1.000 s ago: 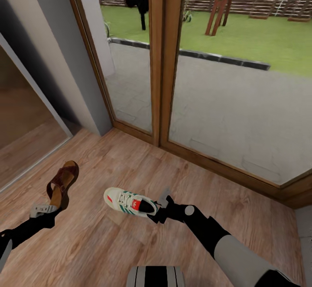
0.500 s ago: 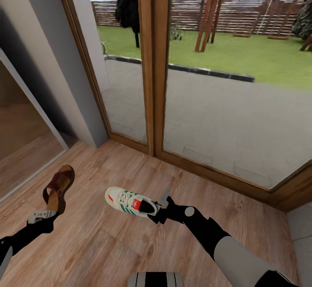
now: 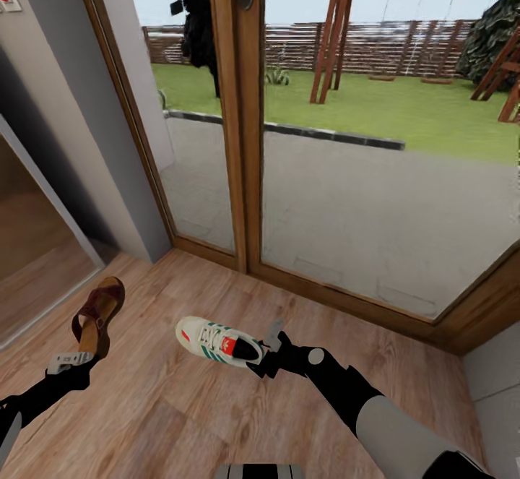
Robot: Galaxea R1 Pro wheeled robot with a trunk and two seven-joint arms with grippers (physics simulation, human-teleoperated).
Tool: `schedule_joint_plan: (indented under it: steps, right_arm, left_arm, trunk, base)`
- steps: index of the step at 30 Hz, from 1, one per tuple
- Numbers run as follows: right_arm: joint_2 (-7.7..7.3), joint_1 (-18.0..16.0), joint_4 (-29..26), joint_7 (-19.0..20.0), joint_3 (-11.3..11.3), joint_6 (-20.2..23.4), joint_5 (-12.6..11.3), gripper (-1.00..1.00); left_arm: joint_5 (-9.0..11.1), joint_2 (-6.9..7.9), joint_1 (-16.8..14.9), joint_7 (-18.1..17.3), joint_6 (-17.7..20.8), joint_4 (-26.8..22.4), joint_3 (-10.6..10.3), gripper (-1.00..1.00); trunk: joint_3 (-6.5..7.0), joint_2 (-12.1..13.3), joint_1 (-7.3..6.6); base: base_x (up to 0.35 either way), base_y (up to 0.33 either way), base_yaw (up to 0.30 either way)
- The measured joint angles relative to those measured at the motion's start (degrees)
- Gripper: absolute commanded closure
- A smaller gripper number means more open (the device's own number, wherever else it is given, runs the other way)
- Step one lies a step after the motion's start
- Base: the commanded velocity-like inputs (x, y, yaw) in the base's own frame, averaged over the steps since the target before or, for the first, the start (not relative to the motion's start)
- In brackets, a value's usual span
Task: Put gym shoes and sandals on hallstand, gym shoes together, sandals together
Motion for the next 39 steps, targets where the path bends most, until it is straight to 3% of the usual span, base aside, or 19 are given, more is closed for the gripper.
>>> schedule_joint_plan:
  steps: [11,17,36,39]
  right_arm:
    - [0.01,-0.01,0.05,0.0,0.01,-0.05,0.01,1.0]
    - [-0.07,0.0,0.04,-0.01,0.01,-0.06,0.02,1.0]
    - [-0.02,0.0,-0.03,-0.2,-0.03,-0.06,0.05,1.0]
    - [-0.02,-0.01,-0.08,-3.25,-0.2,-0.13,-0.15,1.0]
  left_arm:
    - [-0.01,-0.06,0.01,0.12,0.12,0.09,0.0,1.0]
    - [0.0,-0.07,0.0,0.13,0.16,0.15,0.04,1.0]
    - [-0.01,-0.08,0.01,0.21,0.09,0.64,0.07,1.0]
    - [-0.12,-0.24,0.03,1.44,-0.16,2.63,0.04,1.0]
  trunk:
    - [0.84,0.0,0.0]
    - [0.85,0.0,0.02]
    - [0.85,0.0,0.02]
    - [0.85,0.0,0.01]
  base:
    - [0.0,0.0,-0.089]
    - [-0.165,0.198,0.017]
    - [-0.177,0.258,0.265]
    - [-0.05,0.089,0.277]
